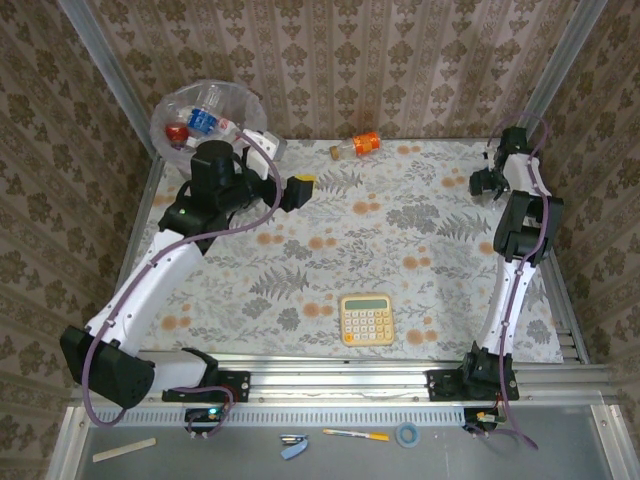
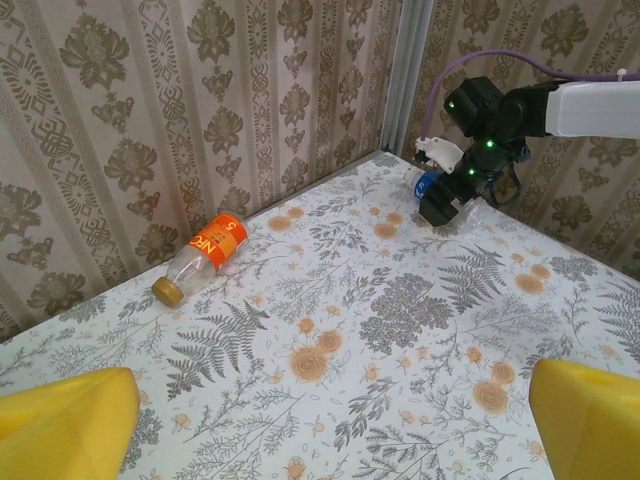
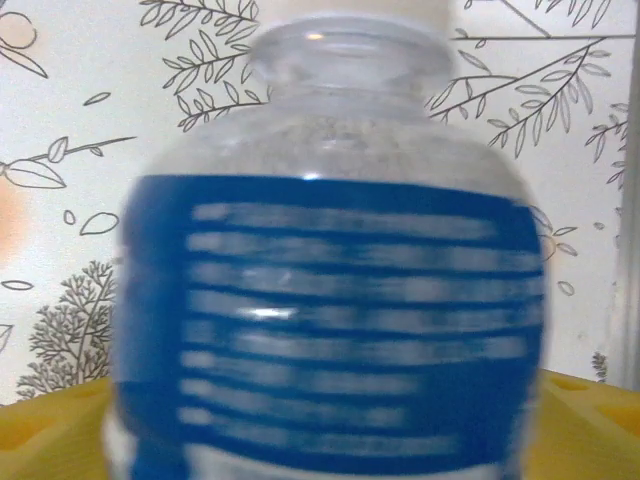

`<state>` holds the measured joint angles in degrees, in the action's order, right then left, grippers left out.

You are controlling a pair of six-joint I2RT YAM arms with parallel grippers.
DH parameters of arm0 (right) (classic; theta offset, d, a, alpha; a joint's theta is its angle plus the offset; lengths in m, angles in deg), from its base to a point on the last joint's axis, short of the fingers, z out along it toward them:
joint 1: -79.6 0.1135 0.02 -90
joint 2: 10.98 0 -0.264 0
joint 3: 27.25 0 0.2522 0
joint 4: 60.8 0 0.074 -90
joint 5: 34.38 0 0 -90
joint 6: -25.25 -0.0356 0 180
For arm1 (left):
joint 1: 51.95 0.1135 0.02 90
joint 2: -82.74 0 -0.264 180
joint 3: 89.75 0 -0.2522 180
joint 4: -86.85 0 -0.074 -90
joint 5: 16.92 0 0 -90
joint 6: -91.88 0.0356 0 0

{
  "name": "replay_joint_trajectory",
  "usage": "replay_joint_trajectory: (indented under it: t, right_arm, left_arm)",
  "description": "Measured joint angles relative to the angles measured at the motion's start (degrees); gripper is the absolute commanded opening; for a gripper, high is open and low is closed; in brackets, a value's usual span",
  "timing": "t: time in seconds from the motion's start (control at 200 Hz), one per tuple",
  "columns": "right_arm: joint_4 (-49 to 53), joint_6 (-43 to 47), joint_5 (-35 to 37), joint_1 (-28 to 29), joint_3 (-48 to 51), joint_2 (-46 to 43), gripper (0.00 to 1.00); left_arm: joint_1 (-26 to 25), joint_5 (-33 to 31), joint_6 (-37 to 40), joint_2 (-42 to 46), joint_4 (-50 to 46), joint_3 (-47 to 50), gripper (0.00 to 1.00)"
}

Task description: Throw the plastic bottles in the bin

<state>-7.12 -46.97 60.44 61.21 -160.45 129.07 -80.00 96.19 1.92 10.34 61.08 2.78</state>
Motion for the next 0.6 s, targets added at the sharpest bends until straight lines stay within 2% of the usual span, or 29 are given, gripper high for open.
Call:
replay_joint_trajectory:
  t: [0.31,0.6]
  right_arm:
    - [-1.03,-3.10,-1.92,0.70,10.32,-6.08,0.64]
    - [-3.34,-6.45,-3.04,5.29,22.45,-15.56,0.58]
  left_arm:
    - [0.00,-0.33,0.02,1.07,0.02,0.26,1.00]
    - [0.00,-0.68,-0.46,5.55,0.17,3.19,1.00]
